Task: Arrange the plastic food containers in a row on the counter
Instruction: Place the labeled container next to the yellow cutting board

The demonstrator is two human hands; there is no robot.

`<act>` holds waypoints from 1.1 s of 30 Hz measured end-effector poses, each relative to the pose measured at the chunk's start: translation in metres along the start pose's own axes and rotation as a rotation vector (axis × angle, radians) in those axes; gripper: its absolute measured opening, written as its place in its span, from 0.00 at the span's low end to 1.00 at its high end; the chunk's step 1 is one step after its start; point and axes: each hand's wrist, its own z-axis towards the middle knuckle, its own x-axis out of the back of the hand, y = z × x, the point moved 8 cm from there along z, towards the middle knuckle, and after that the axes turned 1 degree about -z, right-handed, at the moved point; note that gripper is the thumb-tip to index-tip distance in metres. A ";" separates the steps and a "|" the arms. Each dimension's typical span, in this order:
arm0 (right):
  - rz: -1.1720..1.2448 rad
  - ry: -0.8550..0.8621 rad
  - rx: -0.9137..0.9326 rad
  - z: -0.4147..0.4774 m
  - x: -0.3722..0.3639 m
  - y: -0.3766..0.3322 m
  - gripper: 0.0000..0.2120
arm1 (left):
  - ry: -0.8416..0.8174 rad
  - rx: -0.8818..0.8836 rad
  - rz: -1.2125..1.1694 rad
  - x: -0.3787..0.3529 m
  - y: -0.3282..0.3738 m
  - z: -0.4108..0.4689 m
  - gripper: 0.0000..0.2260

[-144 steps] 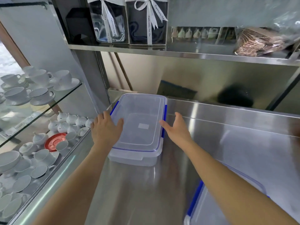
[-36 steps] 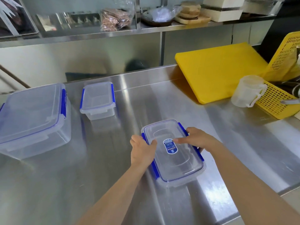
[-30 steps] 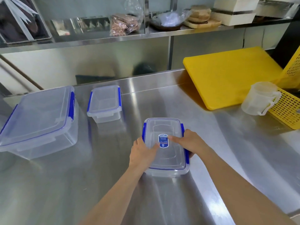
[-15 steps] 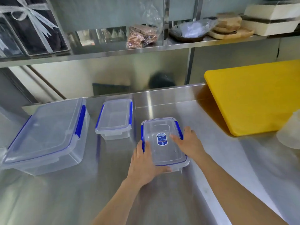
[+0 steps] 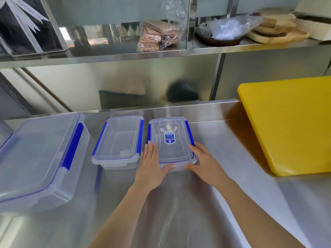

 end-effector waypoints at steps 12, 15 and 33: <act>-0.074 -0.004 -0.018 0.025 0.000 0.000 0.34 | -0.003 0.019 -0.142 0.002 -0.004 0.030 0.43; 0.251 0.032 0.002 0.025 -0.001 -0.002 0.29 | 0.168 0.180 -0.524 0.010 -0.021 0.024 0.37; 0.270 0.239 -0.194 0.012 0.073 0.091 0.27 | 0.021 0.127 -0.621 -0.053 0.079 0.031 0.23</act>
